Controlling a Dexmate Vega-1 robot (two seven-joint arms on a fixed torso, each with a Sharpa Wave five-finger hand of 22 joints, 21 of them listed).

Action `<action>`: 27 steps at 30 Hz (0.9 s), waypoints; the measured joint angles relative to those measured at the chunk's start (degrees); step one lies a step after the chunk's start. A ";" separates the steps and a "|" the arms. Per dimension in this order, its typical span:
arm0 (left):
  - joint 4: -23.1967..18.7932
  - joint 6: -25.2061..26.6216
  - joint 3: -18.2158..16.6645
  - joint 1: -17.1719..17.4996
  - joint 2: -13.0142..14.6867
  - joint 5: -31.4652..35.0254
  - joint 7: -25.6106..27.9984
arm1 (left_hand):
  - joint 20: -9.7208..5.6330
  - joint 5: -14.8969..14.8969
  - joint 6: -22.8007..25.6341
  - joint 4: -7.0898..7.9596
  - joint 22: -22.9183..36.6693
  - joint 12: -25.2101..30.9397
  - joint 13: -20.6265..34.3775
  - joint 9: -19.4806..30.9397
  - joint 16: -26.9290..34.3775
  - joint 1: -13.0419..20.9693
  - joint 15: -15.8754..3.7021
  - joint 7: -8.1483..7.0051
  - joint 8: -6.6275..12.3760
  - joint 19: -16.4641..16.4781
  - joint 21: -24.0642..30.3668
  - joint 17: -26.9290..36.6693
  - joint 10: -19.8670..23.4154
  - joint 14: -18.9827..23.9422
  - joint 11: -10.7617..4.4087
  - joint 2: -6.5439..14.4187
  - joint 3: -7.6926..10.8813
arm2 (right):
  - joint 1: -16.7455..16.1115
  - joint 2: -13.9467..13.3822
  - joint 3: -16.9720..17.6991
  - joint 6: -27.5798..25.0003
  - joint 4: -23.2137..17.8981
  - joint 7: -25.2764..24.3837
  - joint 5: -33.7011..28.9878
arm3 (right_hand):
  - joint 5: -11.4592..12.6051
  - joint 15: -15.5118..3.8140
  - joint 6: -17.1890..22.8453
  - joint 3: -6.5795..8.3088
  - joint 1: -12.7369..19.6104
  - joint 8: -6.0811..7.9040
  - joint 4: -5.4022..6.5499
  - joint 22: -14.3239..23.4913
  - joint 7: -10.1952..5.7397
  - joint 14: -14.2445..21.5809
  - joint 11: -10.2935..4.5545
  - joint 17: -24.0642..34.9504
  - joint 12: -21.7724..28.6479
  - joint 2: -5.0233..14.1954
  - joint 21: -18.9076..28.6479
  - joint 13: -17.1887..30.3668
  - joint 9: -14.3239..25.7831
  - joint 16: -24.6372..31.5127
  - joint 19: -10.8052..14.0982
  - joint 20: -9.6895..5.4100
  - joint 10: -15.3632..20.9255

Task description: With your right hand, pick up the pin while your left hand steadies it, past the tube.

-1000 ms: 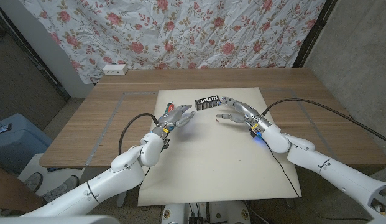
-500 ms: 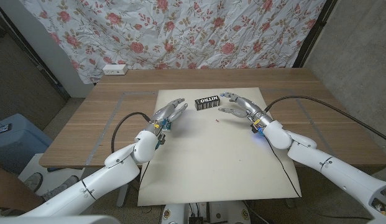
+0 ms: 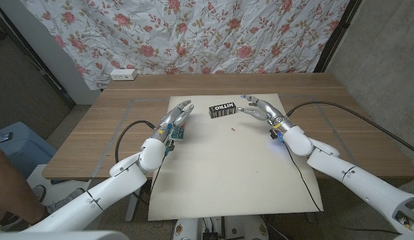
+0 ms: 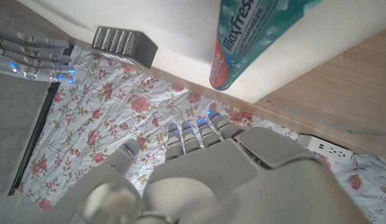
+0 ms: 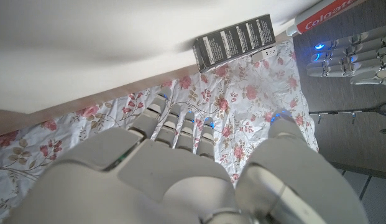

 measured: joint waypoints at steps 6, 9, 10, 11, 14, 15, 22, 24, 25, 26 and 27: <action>2.88 -3.74 -1.12 -0.49 -0.53 -3.09 0.38 | 0.00 0.00 0.15 -0.19 -0.01 0.00 -0.27 -0.05 0.00 0.20 0.00 0.46 0.00 0.00 0.00 -0.08 0.00 0.00 0.00 0.20 0.69 | 0.35 0.83 0.49 -0.29 0.59 0.44 2.03 | 0.00 0.00 -0.09 -0.20 -1.05 0.00 0.67 0.00 0.09 0.00 0.00 -0.27 0.00 1.04 0.00 -0.28 0.00 0.00 -0.22 -0.22 0.00; 3.67 -5.78 -1.35 -0.65 -0.69 -4.43 0.61 | 0.00 0.00 0.15 -0.33 0.00 0.00 -0.26 -0.05 0.00 0.35 0.00 0.46 0.00 0.00 0.00 -0.08 0.20 0.00 0.20 0.05 0.85 | 0.37 1.16 0.71 -0.50 0.72 0.45 2.74 | 0.00 0.01 -0.39 -0.37 -1.95 0.00 1.15 0.00 0.39 -0.01 0.00 -0.27 0.00 0.74 0.00 -0.28 0.00 -0.21 -0.48 -0.39 -0.01; 4.80 -6.15 -1.61 -0.90 -0.95 -4.68 0.68 | 0.00 0.00 0.15 -0.20 0.00 0.00 -0.26 -0.04 0.00 0.44 0.00 0.46 0.00 0.00 0.00 -0.08 0.20 0.00 0.20 0.14 1.02 | 0.37 1.41 0.83 -0.67 0.81 0.43 3.35 | 0.00 0.04 -0.39 -0.37 -2.20 0.00 1.15 0.00 0.39 -0.04 0.00 -0.27 0.00 0.99 0.00 -0.28 0.00 -0.21 -0.86 -0.40 -0.01; 5.89 -7.10 -1.80 -1.22 -1.23 -5.23 0.78 | 0.00 0.00 0.15 -0.29 0.00 0.00 -0.27 -0.04 0.00 0.65 0.00 0.46 0.00 0.00 0.00 -0.08 0.20 0.00 0.20 0.35 1.26 | 0.36 1.70 0.98 -0.67 0.93 0.43 3.35 | 0.00 0.23 -0.39 -0.37 -2.54 0.00 1.15 0.01 0.39 -0.23 0.00 -0.27 0.00 1.34 0.00 -0.28 0.01 -0.32 -0.86 -0.40 -0.01; 7.59 -9.21 -2.00 -1.73 -1.76 -6.47 0.90 | 0.00 0.00 0.15 -0.28 0.00 0.00 -0.26 -0.04 0.00 0.64 0.00 0.46 0.00 0.00 0.00 -0.08 0.20 0.00 0.20 0.35 1.25 | 0.13 2.28 1.44 -0.86 1.19 -0.23 4.99 | 0.01 0.12 -0.39 -0.44 -2.87 0.00 1.54 0.01 0.39 -0.74 0.00 -0.26 0.00 1.66 -0.40 -0.28 0.01 -0.47 -1.09 -0.63 -0.01; 8.63 -9.87 -2.09 -2.10 -2.14 -6.84 0.96 | 0.00 0.00 0.15 -0.28 0.00 0.00 -0.26 -0.04 0.00 0.64 0.04 0.46 0.00 0.00 0.00 -0.08 0.20 0.04 0.20 0.35 1.25 | 0.07 2.36 1.52 -0.86 1.22 -0.23 4.99 | 0.01 0.12 -0.39 -0.44 -3.08 0.00 1.54 0.01 0.39 -0.73 0.00 -0.26 0.00 1.86 -0.40 -0.28 0.01 -0.48 -1.08 -0.62 -0.01; 11.89 -14.06 -2.35 -3.27 -3.29 -9.24 1.24 | 0.09 0.00 0.15 -0.35 0.00 0.00 -0.26 -0.04 -0.22 0.64 0.21 0.45 0.00 0.50 0.00 -0.07 0.20 0.20 0.19 0.35 1.65 | -1.01 3.26 2.72 -1.24 1.18 -1.12 7.79 | 0.01 0.09 -0.07 -0.74 -4.59 0.27 2.19 0.01 0.71 -0.70 -0.32 -0.47 0.00 2.02 -0.40 -0.27 0.01 -0.47 -1.48 -1.02 0.31; 11.89 -15.12 -2.35 -3.27 -3.29 -9.80 1.24 | 0.10 0.00 0.15 -0.35 0.00 0.00 -0.26 -0.04 -0.22 0.64 0.21 0.45 0.00 0.51 0.00 -0.07 0.20 0.20 0.19 0.35 1.65 | -1.24 3.42 2.99 -1.24 1.06 -1.12 7.79 | 0.01 -0.12 0.24 -0.68 -5.11 0.27 2.26 0.01 1.02 -0.49 -0.17 -0.54 0.00 2.54 -0.40 -0.27 0.01 -0.47 -1.48 -1.02 0.46; 14.94 -16.18 -2.55 -4.20 -4.27 -10.36 1.24 | 0.10 0.00 0.28 -0.35 0.00 0.00 -0.26 -0.04 -0.22 0.64 0.21 0.58 0.00 0.51 -0.14 -0.07 0.20 0.20 0.19 0.35 1.65 | -1.52 3.59 3.30 -1.54 0.94 -1.57 9.90 | 0.01 -0.31 0.36 -0.68 -5.11 0.27 2.25 0.01 1.14 -0.31 -0.09 -0.53 0.00 2.54 -0.40 -0.27 0.00 -0.47 -1.47 -1.01 0.53; 15.72 -16.88 -2.63 -4.42 -4.51 -10.77 1.24 | 0.10 0.00 0.38 -0.35 0.00 0.00 -0.26 -0.04 -0.22 0.64 0.21 0.67 0.00 0.51 -0.26 -0.07 0.20 0.20 0.19 0.35 1.65 | -1.68 3.69 3.51 -1.63 0.87 -1.70 10.58 | 0.01 -0.31 0.54 -0.68 -5.31 0.27 2.25 0.01 1.32 -0.30 -0.05 -0.53 0.00 2.74 -0.40 -0.27 -0.16 -0.47 -1.47 -1.01 0.67; 15.86 -17.38 -2.64 -4.46 -4.56 -11.06 1.24 | 0.10 0.00 0.46 -0.35 0.00 0.00 -0.26 -0.04 -0.22 0.64 0.20 0.76 0.00 0.51 -0.26 -0.07 0.20 0.20 0.19 0.35 1.65 | -1.70 3.70 3.53 -1.63 0.87 -1.70 10.58 | 0.01 -0.31 0.55 -0.69 -5.40 0.27 2.27 0.01 1.33 -0.31 -0.21 -0.53 0.00 2.84 -0.40 -0.27 -0.25 -0.47 -1.47 -1.01 0.83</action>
